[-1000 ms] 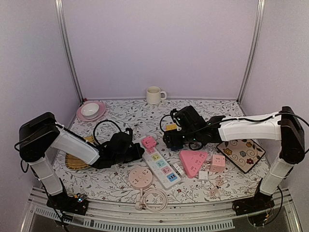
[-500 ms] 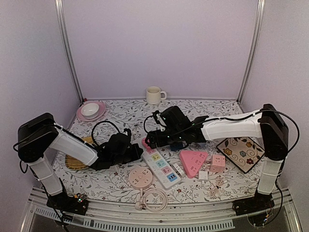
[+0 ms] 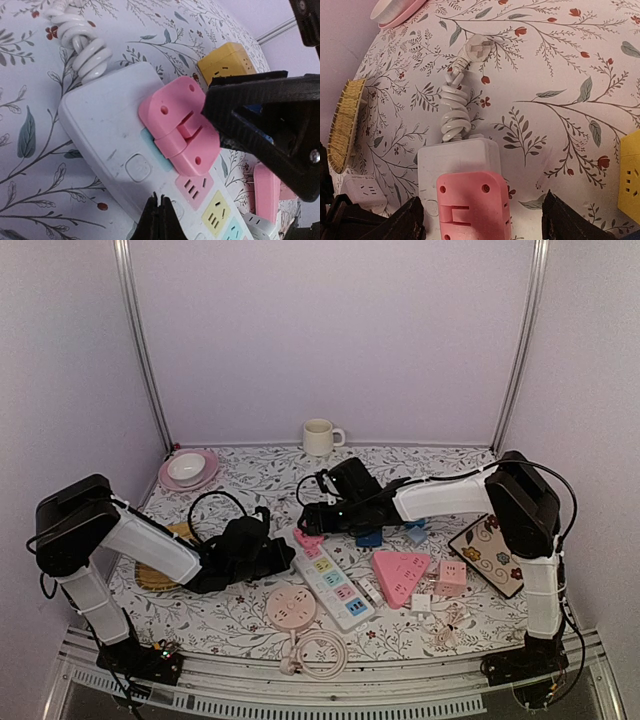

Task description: Pull the plug off the socket

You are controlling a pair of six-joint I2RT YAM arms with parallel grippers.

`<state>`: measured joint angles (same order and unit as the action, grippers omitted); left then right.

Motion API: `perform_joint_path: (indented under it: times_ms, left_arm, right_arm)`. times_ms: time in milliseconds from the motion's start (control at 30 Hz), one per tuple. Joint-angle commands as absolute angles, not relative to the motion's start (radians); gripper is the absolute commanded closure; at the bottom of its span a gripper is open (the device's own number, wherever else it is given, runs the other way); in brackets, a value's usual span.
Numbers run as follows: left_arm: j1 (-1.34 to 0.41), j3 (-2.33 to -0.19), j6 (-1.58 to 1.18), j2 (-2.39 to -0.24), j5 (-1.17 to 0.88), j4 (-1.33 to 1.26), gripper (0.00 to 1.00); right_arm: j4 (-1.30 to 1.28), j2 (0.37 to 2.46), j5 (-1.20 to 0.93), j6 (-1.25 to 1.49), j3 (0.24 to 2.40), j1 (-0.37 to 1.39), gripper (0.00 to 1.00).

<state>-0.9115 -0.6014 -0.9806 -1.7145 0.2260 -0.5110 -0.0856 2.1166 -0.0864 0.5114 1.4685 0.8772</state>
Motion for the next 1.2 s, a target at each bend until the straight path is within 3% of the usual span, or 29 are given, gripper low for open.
perform_joint_path:
  times_ms: [0, 267, 733, 1167]
  left_arm:
    - [-0.91, -0.572, -0.98, -1.712, 0.234, -0.459, 1.0]
    - [-0.91, -0.574, -0.98, -1.716, 0.234, -0.463, 1.0]
    - [-0.91, -0.575, -0.98, -1.722, 0.232, -0.467, 1.0]
    - [-0.91, -0.579, -0.978, -1.72, 0.23, -0.463, 1.0]
  right_arm:
    - [-0.072, 2.18, -0.098, 0.544, 1.503, 0.874, 0.18]
    - [-0.048, 2.17, -0.188, 0.567, 1.496, 0.875, 0.22]
    - [0.011, 2.048, -0.263, 0.586, 1.422, 0.898, 0.48]
    - [0.002, 2.109, -0.249, 0.596, 1.448, 0.899, 0.51]
